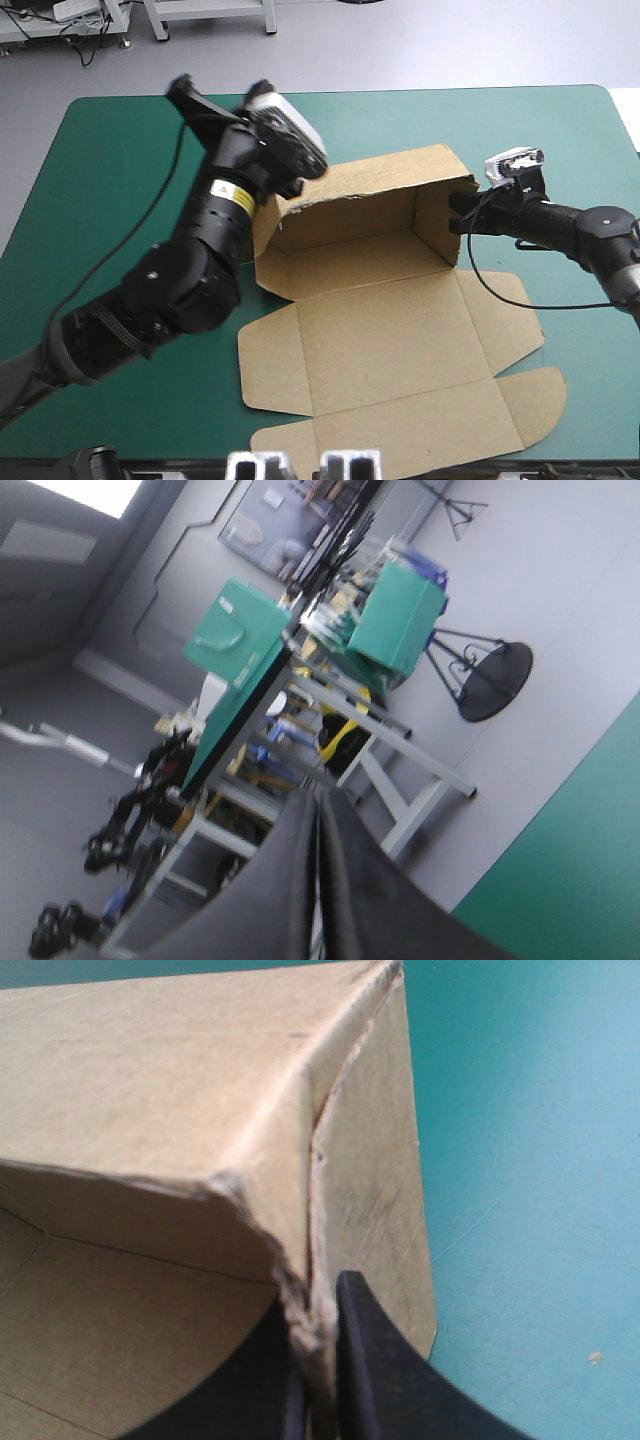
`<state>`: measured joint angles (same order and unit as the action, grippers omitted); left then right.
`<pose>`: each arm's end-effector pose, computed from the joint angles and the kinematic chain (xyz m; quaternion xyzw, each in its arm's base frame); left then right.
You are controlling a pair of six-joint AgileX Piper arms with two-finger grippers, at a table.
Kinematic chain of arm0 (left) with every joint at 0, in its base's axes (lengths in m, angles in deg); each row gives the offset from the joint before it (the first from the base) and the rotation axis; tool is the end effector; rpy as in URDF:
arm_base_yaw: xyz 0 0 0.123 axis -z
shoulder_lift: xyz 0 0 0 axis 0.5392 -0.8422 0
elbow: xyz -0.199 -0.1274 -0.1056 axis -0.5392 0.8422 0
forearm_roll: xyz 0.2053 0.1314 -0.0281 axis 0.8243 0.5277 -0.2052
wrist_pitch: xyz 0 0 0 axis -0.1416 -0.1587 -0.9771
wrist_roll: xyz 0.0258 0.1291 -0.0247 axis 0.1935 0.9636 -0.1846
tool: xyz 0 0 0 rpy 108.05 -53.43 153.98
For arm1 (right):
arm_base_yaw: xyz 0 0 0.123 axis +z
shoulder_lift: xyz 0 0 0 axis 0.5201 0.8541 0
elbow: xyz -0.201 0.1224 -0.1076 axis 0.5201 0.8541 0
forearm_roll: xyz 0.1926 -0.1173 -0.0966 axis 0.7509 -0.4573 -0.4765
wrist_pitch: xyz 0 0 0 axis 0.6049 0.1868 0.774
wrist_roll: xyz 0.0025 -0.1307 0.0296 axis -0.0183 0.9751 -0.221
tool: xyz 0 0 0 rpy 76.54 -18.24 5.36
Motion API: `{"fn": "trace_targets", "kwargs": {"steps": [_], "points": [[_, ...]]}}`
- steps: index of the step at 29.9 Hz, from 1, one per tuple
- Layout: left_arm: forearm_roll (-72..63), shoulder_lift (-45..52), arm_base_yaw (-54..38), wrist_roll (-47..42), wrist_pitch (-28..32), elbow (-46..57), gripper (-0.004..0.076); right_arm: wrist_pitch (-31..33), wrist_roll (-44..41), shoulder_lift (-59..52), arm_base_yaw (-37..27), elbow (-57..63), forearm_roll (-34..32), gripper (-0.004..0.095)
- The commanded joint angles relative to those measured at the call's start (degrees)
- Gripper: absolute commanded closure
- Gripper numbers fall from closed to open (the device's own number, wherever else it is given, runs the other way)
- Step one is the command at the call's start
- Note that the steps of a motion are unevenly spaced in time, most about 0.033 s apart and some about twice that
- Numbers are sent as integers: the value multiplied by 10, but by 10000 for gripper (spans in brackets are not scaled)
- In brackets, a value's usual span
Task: Fold the box
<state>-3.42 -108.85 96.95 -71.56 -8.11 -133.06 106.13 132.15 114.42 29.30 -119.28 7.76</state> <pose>0.2222 -0.2162 0.4600 0.3716 0.5860 0.2557 0.6731 0.3216 0.0639 0.2358 -0.1954 0.8476 0.2154 0.4438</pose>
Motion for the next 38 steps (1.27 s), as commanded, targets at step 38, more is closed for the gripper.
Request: {"fn": "trace_targets", "kwargs": {"steps": [38], "points": [[-463, 75, -407, 104, 77, -12, 727, 56, -631, 81, 223, -200, -711, 674]]}}
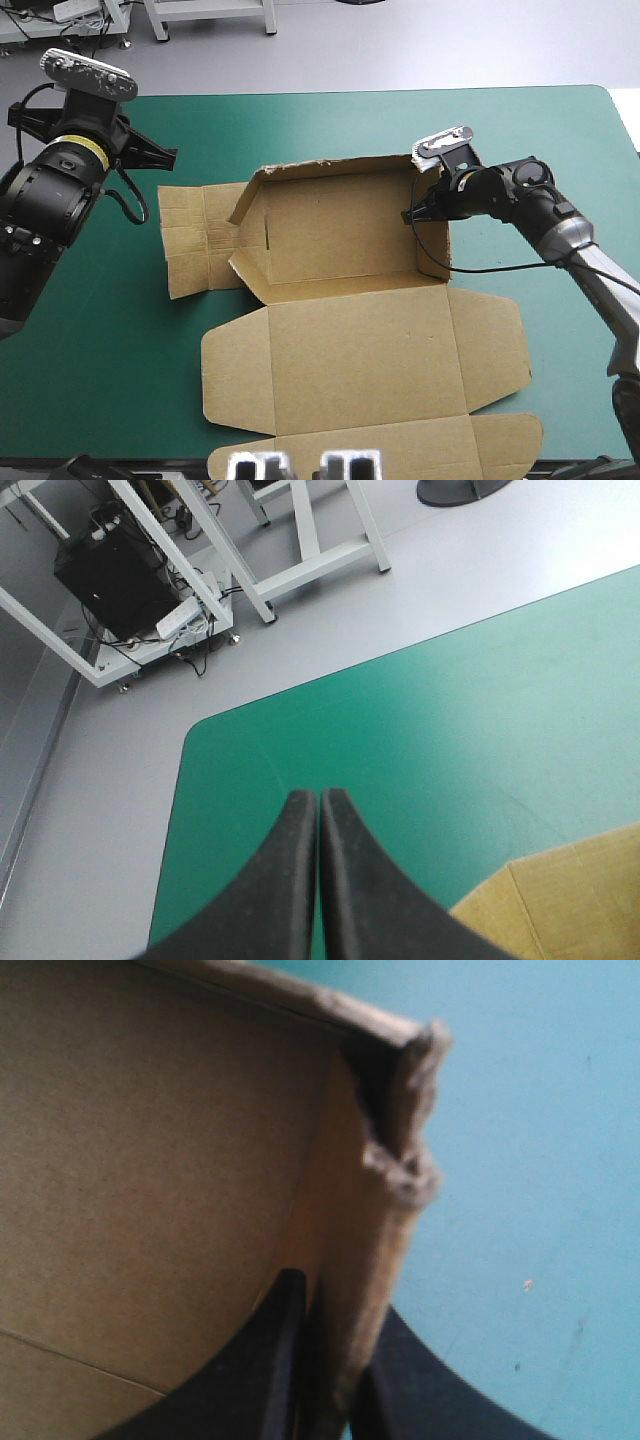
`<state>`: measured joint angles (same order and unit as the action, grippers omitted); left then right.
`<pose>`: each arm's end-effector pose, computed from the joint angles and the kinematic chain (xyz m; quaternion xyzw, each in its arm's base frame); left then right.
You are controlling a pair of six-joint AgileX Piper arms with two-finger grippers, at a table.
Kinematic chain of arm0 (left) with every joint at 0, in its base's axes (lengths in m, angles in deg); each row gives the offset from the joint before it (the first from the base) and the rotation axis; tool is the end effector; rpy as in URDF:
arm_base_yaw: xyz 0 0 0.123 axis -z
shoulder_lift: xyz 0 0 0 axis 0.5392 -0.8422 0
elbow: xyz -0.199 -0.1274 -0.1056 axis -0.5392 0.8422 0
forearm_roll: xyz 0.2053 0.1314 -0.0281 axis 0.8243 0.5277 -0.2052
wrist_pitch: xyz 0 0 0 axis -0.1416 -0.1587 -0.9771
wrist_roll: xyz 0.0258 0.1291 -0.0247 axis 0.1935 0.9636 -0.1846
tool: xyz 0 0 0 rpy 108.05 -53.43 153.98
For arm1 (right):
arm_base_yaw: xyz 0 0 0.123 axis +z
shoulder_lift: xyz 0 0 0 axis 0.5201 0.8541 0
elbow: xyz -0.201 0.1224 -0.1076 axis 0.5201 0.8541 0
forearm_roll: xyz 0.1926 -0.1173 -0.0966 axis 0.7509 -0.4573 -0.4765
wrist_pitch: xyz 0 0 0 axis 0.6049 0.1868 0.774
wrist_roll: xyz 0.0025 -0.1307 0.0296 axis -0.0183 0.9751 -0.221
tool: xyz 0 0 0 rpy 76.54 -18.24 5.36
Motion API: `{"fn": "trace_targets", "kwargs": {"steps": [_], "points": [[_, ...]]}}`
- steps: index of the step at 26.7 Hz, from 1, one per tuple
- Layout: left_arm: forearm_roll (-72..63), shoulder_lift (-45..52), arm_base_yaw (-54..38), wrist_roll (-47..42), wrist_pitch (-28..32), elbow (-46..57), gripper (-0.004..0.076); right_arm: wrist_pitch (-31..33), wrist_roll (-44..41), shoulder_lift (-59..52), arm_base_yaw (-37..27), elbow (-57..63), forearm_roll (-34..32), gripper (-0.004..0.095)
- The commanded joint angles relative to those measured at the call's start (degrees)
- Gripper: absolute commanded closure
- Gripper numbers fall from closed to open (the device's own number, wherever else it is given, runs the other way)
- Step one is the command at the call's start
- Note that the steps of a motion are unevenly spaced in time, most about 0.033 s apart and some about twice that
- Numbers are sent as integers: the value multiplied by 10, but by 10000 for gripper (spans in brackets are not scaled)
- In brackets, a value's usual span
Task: Fold the box
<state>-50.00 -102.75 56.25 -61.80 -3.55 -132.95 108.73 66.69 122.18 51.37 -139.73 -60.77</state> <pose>0.2836 -0.0584 0.4264 0.1375 0.8140 0.1437 0.5457 0.3413 0.1259 0.2521 -0.2437 0.9087 0.0351 0.3370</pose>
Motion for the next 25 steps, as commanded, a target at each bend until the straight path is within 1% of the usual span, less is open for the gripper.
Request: {"fn": "trace_targets", "kwargs": {"steps": [1, 3, 5, 6, 9, 14, 17, 18, 19, 20, 21, 22, 23, 24, 25], "points": [[1, 14, 0, 6, 31, -13, 727, 15, 24, 3, 2, 4, -32, 625], [1, 14, 0, 7, 32, -13, 727, -13, 24, 3, 2, 4, -56, 507], [1, 13, 0, 7, 32, -13, 727, -24, 22, 3, 2, -1, -75, 432], [1, 13, 0, 7, 32, -13, 727, -24, 18, 3, 2, -7, -86, 413], [1, 13, 0, 9, 32, -13, 727, -15, 9, 2, 2, -32, -102, 407], [1, 12, 0, 9, 31, -13, 727, 41, 7, -7, 2, -112, -98, 407], [1, 12, 0, 15, 31, -13, 727, 86, -27, -17, 2, -164, -98, 408], [1, 12, 0, 22, 31, -13, 727, 123, -44, -26, 2, -201, -96, 408], [1, 12, 0, 22, 31, -13, 727, 143, -44, -31, 2, -214, -96, 408], [1, 12, 0, 22, 30, -13, 727, 188, -66, -41, 2, -243, -92, 408], [1, 12, 0, 22, 29, -13, 727, 211, -105, -44, 2, -254, -92, 408], [-1, 12, 0, 22, 27, -13, 727, 250, -137, -47, 2, -269, -93, 408], [-3, 12, 0, 22, 21, -13, 727, 273, -150, -48, 2, -276, -94, 408], [-8, 12, 0, 22, 15, -13, 727, 292, -146, -48, 2, -282, -94, 409], [-26, 12, 0, 22, -6, -13, 727, 318, -146, -49, 2, -283, -91, 414]]}}
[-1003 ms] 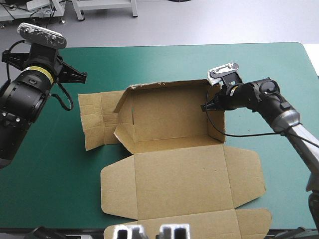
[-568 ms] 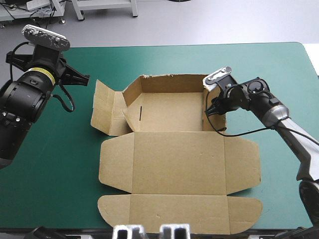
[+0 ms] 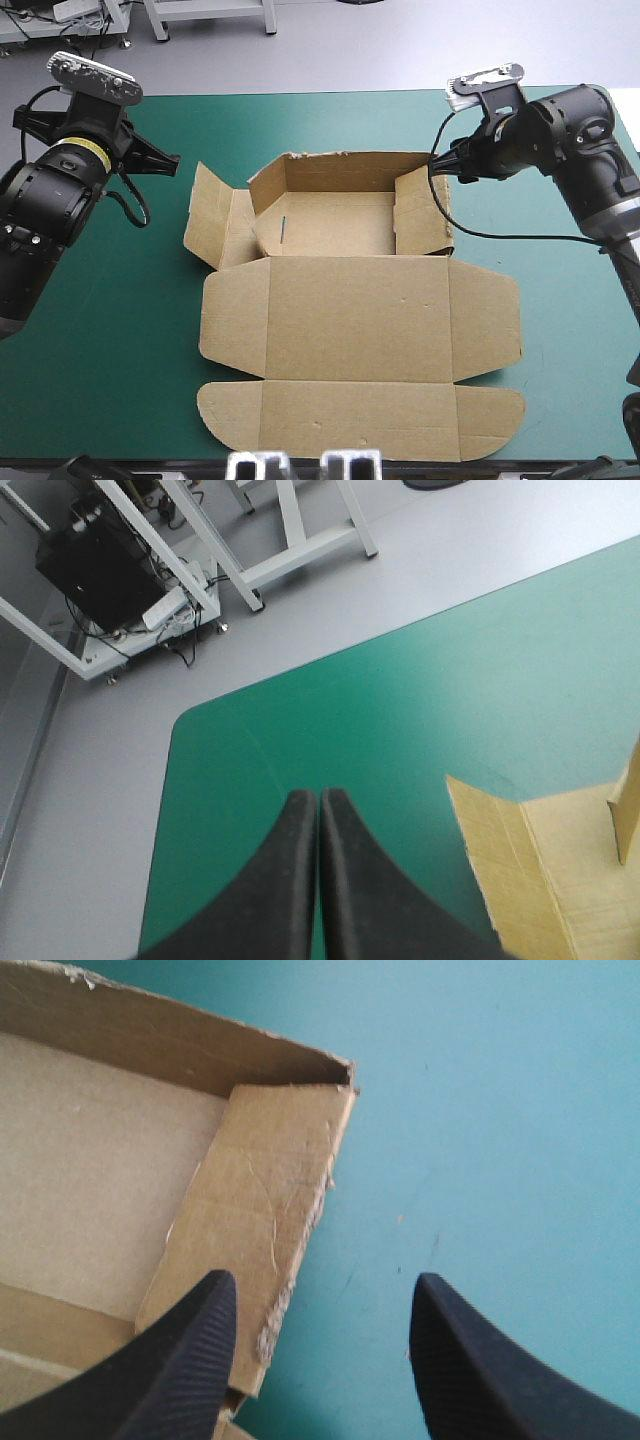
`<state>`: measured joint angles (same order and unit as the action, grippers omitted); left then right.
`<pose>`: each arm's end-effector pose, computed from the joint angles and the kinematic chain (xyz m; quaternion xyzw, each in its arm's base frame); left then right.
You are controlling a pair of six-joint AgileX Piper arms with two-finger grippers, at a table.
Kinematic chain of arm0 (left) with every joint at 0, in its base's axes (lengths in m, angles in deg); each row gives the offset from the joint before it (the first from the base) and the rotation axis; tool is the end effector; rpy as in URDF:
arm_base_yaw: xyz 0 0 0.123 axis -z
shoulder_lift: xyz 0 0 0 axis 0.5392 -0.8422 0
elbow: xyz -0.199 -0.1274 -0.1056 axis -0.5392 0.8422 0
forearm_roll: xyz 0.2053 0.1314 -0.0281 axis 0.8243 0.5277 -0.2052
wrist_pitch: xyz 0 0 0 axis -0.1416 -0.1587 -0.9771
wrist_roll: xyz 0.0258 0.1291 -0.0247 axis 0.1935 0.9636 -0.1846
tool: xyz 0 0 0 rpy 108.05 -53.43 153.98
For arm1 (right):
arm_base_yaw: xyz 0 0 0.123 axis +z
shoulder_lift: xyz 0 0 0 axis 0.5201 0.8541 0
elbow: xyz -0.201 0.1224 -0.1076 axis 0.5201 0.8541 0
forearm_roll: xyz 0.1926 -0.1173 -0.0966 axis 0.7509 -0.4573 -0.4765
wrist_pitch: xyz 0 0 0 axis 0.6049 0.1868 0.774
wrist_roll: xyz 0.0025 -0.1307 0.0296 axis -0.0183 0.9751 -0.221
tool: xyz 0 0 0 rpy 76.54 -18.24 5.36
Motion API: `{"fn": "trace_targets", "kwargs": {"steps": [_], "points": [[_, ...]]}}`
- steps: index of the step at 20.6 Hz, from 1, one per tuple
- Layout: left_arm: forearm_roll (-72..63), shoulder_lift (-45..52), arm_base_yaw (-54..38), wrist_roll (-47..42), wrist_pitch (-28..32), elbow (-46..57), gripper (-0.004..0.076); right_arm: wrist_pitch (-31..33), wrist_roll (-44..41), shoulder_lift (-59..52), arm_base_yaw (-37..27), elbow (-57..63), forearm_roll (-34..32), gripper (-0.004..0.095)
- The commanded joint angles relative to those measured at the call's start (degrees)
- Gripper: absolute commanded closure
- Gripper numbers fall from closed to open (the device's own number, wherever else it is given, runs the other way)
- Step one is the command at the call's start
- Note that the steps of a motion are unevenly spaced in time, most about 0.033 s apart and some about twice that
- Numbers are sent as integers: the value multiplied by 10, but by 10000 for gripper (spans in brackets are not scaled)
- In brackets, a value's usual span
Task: Fold the box
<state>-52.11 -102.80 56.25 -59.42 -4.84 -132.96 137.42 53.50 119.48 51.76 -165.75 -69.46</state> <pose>0.2822 -0.0598 0.4219 0.1489 0.8220 0.1412 0.5312 0.3179 0.1004 0.3748 -0.1470 0.9270 0.0015 0.3450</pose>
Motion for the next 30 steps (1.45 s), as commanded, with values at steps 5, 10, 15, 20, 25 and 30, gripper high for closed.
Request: {"fn": "trace_targets", "kwargs": {"steps": [5, 10, 15, 20, 25, 30], "points": [[-61, 12, 0, 11, -136, -13, 727, 35, -25, 28, -2, -16, 38, 417], [-67, 12, 0, 11, -209, -13, 730, 37, -34, 109, -2, -16, 40, 417], [-67, 12, 0, 11, -213, -13, 732, 37, -37, 157, -2, -16, 40, 421], [-67, 12, 0, 13, -212, -13, 732, 37, -51, 169, -2, -16, 10, 421], [-67, 12, 0, 35, -212, -13, 732, 37, -50, 201, -3, -16, 45, 512], [-65, 12, 0, 75, -180, -13, 731, 35, -1, 225, -3, -15, 78, 922]]}}
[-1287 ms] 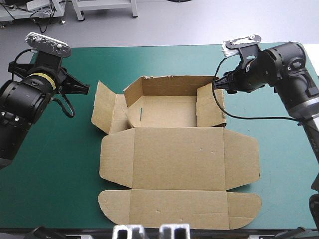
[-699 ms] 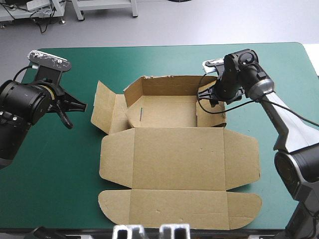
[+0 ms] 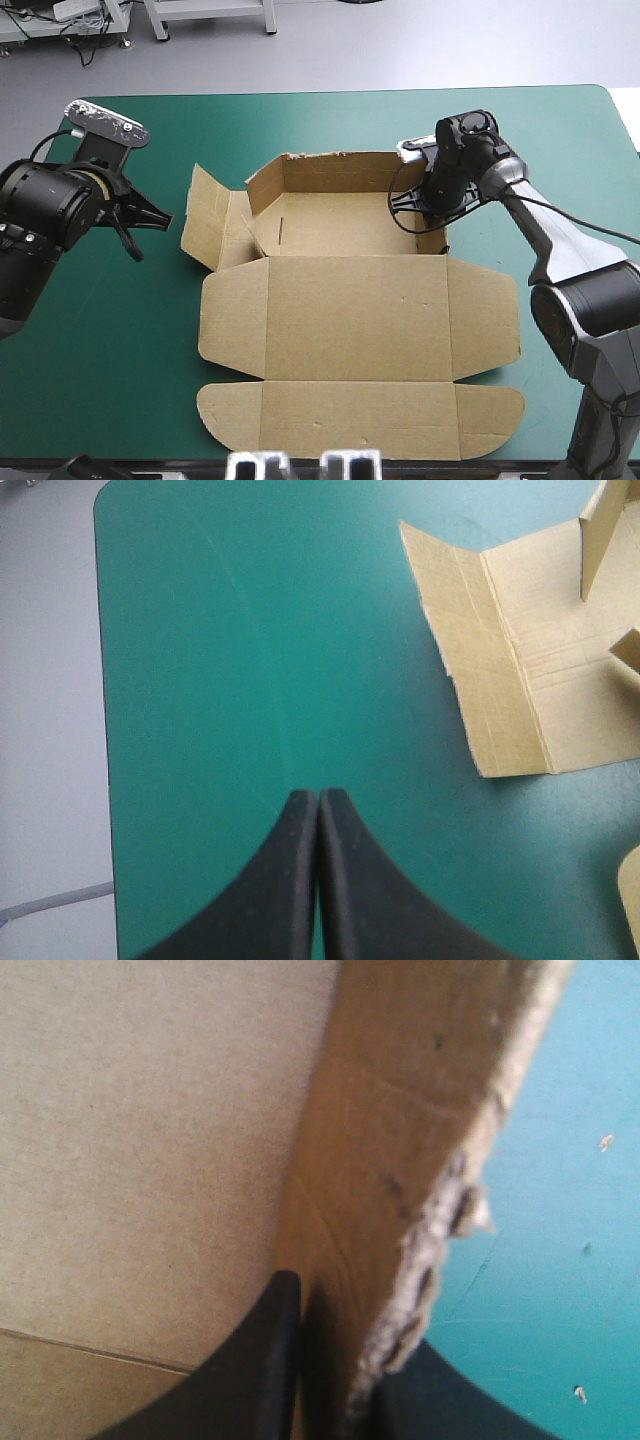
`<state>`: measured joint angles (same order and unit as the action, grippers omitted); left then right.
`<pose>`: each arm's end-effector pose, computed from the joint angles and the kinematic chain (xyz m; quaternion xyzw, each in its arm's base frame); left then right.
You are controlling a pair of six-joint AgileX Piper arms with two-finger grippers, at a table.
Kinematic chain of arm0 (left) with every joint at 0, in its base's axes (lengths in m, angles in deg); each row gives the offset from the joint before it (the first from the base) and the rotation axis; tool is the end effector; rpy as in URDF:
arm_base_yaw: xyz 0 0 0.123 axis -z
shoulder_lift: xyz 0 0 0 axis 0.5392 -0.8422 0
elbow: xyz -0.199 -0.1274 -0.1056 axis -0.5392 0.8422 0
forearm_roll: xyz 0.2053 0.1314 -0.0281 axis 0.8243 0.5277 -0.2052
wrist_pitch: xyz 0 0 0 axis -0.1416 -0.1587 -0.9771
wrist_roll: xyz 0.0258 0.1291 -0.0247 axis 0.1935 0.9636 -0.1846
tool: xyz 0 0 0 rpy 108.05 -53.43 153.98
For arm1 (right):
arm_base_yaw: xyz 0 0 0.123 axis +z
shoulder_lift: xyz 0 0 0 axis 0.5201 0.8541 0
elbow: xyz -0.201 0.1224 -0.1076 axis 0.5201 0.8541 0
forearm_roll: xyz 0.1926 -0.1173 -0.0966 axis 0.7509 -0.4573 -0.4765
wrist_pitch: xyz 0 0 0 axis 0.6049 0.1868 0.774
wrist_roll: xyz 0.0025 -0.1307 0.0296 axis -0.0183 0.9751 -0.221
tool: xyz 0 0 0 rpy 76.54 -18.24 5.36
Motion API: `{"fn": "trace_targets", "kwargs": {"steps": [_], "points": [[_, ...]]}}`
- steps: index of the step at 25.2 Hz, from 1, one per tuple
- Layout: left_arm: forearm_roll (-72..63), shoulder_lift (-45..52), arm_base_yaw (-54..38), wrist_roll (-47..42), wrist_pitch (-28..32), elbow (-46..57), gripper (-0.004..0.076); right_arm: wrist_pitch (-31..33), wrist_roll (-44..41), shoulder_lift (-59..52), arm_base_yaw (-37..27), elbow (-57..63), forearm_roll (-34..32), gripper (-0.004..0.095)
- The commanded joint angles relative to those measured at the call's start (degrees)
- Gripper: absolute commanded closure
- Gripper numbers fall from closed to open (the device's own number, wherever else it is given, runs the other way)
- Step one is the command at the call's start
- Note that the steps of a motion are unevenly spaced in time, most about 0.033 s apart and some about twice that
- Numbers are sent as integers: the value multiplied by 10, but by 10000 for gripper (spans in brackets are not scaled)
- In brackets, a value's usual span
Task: Fold the box
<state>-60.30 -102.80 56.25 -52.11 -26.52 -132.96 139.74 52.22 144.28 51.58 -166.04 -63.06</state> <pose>0.2517 -0.0484 0.3801 0.1617 0.9098 0.1503 0.3515 0.3793 0.1367 0.2110 -0.1433 0.9833 0.0121 0.1115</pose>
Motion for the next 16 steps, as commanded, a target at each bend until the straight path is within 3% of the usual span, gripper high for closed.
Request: {"fn": "trace_targets", "kwargs": {"steps": [1, 7, 12, 16], "points": [[26, 12, 0, 0, 52, -13, 732, 10, 10, -23, -1, -12, 14, 921], [101, 12, -49, -99, 225, -16, 724, 1, 24, -85, -1, -36, 29, 925], [-31, 12, -181, -99, 316, -22, 724, -1, 34, -150, -1, -74, 22, 926], [-184, 2, -282, -36, 344, -22, 724, 3, 40, -193, -1, -104, 9, 926]]}}
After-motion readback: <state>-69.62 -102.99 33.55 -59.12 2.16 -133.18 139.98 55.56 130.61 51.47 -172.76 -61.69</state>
